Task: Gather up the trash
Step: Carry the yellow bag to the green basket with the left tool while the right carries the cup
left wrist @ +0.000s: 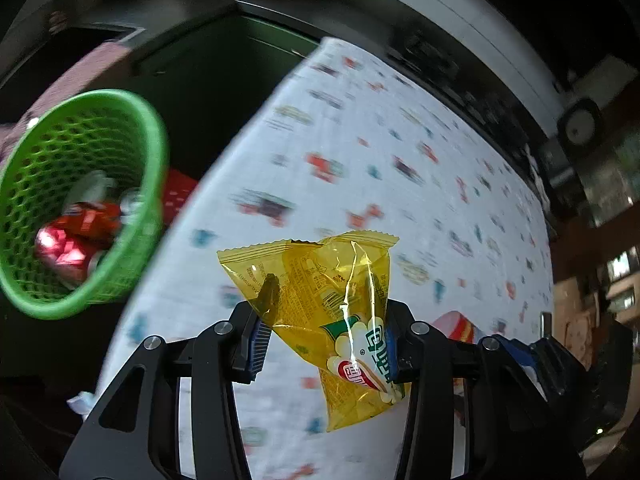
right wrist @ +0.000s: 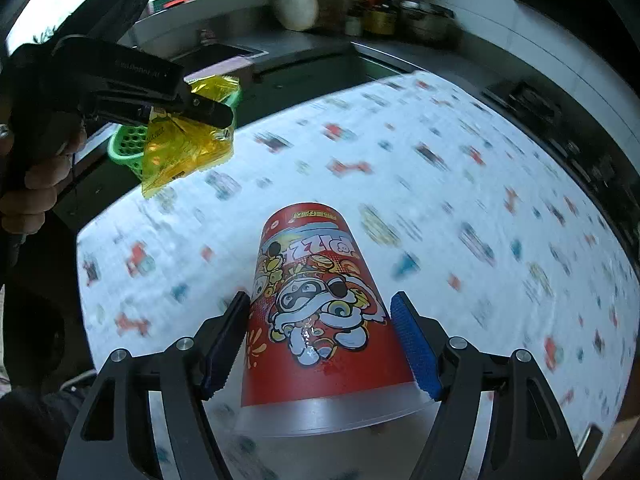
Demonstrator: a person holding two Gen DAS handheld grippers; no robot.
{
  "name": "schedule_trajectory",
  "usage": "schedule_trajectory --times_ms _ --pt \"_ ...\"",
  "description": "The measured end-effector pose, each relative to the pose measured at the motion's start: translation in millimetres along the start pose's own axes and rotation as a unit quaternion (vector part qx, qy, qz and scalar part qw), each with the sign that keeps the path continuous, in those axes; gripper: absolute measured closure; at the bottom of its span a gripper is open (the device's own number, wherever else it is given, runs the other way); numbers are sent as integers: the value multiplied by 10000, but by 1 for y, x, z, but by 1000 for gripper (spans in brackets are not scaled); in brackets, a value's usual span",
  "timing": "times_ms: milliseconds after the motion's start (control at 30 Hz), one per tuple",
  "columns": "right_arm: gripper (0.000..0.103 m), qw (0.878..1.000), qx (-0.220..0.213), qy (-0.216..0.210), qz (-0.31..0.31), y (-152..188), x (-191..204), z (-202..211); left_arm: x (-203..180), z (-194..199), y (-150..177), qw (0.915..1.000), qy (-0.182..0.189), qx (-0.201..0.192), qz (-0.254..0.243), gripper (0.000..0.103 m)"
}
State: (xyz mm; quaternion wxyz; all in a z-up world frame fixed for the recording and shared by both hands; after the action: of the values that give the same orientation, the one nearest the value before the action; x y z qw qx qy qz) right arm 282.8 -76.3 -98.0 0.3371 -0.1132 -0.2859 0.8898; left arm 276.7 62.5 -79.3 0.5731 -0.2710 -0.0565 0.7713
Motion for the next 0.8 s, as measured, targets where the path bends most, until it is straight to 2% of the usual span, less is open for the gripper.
schedule_trajectory --times_ms 300,533,800 --pt "34 9989 -186 -333 287 -66 66 -25 115 29 -25 9974 -361 -325 527 59" --pt "34 9973 -208 -554 445 -111 114 -54 197 34 -40 9920 -524 -391 1078 59" --pt "34 9953 -266 -747 549 -155 159 -82 243 32 -49 9888 -731 -416 1237 59"
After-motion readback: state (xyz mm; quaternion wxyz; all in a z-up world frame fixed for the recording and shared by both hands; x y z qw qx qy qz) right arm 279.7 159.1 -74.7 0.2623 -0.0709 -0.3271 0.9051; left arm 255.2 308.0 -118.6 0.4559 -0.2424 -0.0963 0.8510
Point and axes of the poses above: each gripper's, at about its wrist camera, not at the fingertips, and z roughly against the way its jaws point, x to its left, y to its underside, the point moved 10 cm from there along -z, roughly the way its jaws point, and after that the axes turned 1 degree about -y, right-handed, at the moved point
